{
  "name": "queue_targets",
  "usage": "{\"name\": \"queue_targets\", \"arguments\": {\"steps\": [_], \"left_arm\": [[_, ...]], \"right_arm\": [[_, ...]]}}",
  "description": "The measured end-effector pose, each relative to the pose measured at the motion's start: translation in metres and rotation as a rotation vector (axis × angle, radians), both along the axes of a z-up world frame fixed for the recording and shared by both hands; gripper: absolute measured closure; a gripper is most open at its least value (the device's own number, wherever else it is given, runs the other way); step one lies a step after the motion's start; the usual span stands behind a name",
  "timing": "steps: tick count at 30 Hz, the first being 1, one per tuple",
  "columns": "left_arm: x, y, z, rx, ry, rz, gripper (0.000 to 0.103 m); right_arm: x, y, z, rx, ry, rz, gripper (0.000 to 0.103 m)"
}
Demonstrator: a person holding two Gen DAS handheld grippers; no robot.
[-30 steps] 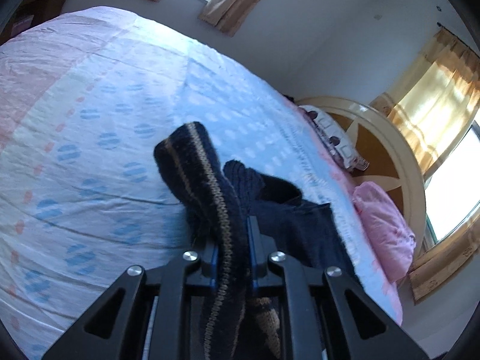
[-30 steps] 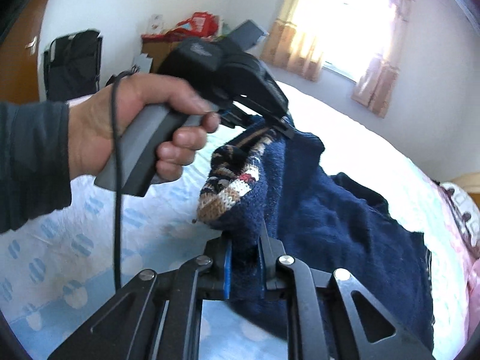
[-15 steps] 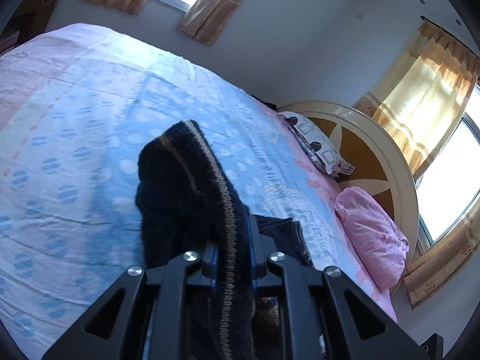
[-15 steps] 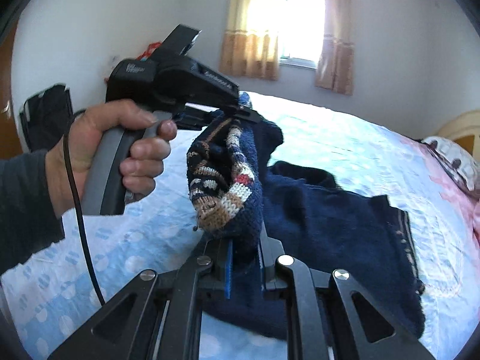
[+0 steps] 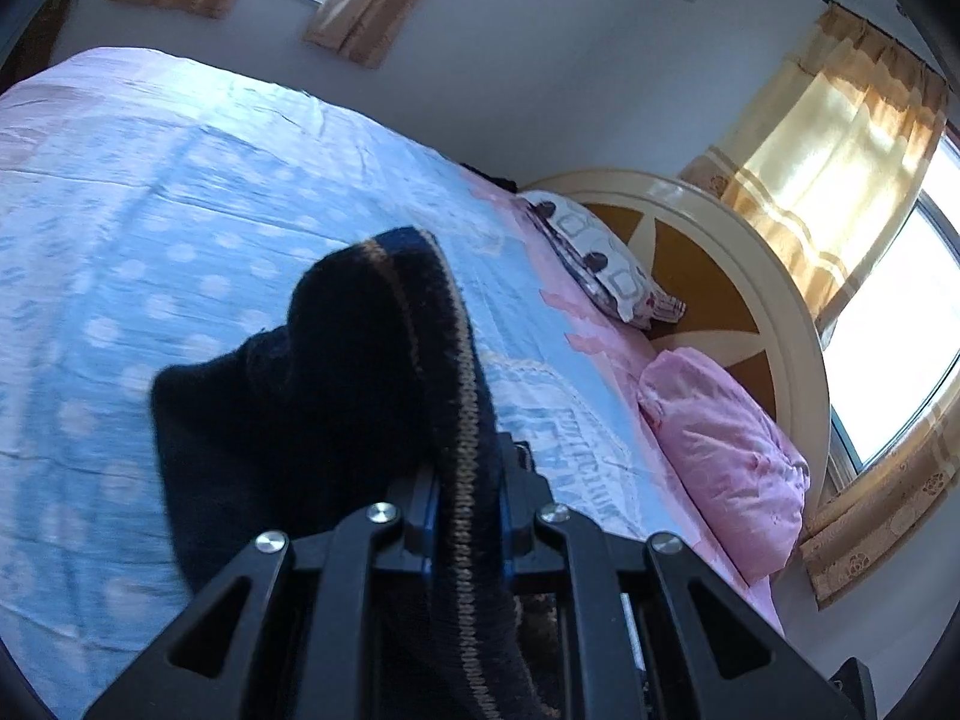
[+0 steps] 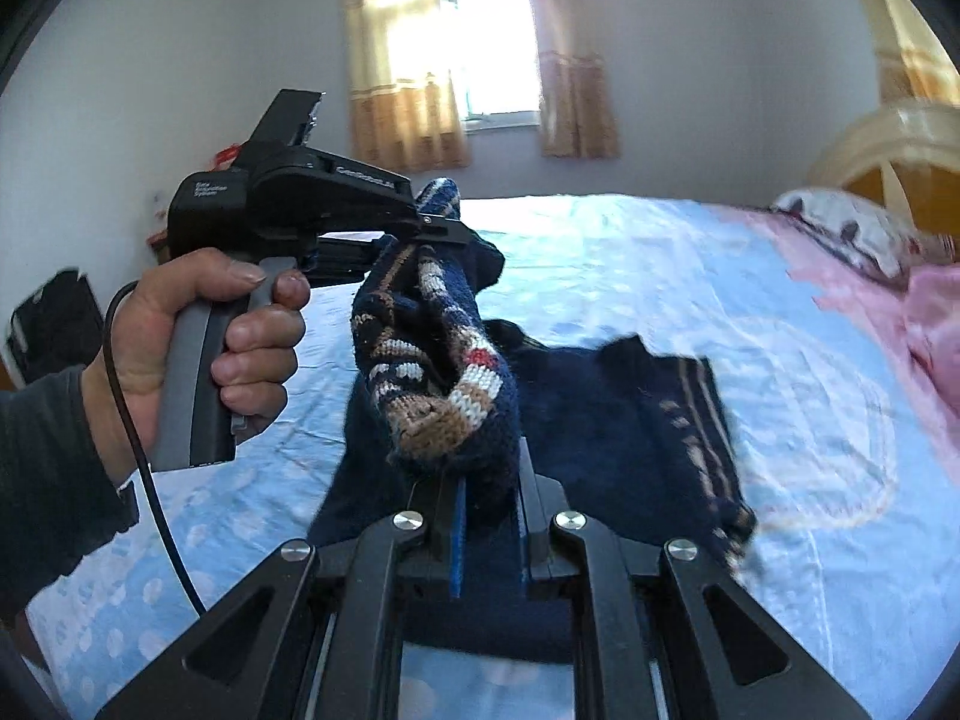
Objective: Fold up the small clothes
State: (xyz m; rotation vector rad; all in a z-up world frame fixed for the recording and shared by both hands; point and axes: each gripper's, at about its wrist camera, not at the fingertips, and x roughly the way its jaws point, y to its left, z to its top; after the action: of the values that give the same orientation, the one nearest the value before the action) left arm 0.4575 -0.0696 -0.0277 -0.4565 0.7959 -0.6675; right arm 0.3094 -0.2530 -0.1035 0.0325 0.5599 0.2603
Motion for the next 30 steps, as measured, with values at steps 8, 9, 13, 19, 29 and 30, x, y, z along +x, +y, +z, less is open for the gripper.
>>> {"name": "queue_targets", "arguments": {"steps": [8,9,13,19,29,30], "left_arm": [[0.002,-0.053,-0.008,0.02,0.015,-0.078,0.088],[0.002,-0.059,-0.009,0.022,0.017,-0.09,0.088],[0.002,-0.081,-0.012,0.046,0.019,-0.121,0.088],[0.005,-0.119,-0.027,0.11,0.036,-0.159,0.089],[0.002,-0.157,-0.049,0.196,0.038,-0.185,0.089],[0.001,-0.161,-0.049,0.216,0.037,-0.186,0.086]], "right_arm": [[-0.008,-0.041,-0.006,0.054,0.041,-0.056,0.092],[-0.009,-0.046,-0.007,0.055,0.044,-0.061,0.092],[-0.009,-0.067,-0.015,0.076,0.073,-0.097,0.092],[-0.008,-0.093,-0.036,0.15,0.16,-0.13,0.092],[-0.011,-0.12,-0.06,0.253,0.254,-0.156,0.092],[-0.011,-0.121,-0.061,0.257,0.258,-0.158,0.092]]}}
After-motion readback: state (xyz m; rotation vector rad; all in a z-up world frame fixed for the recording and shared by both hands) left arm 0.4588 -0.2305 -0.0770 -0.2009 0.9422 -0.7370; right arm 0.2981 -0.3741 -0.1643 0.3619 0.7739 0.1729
